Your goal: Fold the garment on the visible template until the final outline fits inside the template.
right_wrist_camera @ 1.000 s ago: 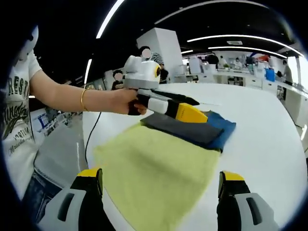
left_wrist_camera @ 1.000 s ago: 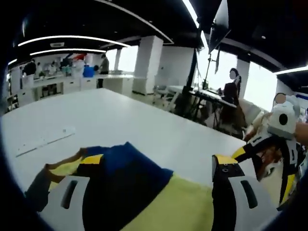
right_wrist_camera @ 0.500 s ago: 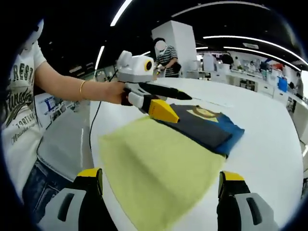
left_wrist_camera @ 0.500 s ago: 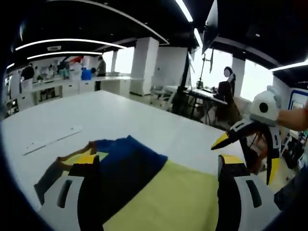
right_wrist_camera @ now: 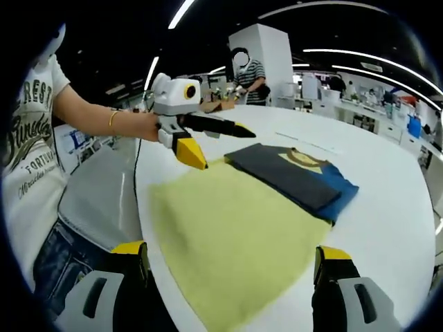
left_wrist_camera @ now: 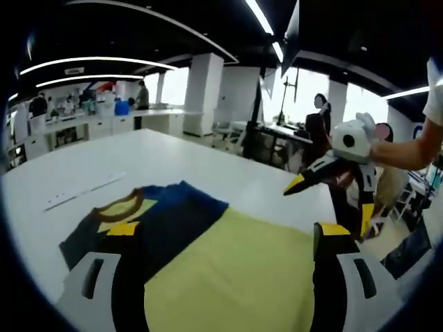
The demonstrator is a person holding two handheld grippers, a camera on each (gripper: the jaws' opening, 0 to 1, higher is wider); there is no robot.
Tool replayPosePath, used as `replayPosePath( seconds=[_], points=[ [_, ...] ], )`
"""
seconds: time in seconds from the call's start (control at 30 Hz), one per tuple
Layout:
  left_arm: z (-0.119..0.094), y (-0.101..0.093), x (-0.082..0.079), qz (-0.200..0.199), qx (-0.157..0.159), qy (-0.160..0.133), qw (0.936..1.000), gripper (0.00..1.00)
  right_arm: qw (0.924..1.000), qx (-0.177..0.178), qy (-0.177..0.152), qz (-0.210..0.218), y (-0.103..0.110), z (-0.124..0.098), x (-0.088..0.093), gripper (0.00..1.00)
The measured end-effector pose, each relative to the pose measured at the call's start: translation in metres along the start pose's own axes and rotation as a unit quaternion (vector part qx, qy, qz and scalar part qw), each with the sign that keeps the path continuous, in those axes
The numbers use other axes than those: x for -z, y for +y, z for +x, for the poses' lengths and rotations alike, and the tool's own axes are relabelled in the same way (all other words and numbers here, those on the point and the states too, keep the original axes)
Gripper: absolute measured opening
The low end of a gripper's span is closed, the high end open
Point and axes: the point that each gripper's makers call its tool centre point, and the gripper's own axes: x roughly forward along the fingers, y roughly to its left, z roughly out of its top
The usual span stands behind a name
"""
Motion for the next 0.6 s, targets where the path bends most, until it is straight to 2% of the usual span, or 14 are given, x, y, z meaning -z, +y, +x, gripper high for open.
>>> replayPosePath(
  seconds=[0.43, 0.6],
  points=[
    [-0.040, -0.026, 0.024, -0.011, 0.000, 0.000, 0.9999, 0.94, 0.9999, 0.001, 0.014, 0.001, 0.010, 0.002, 0.014, 0.94],
    [-0.050, -0.030, 0.048, 0.009, -0.004, 0.032, 0.9994, 0.89, 0.9997, -0.001, 0.023, 0.003, 0.014, 0.003, 0.021, 0.93]
  ],
)
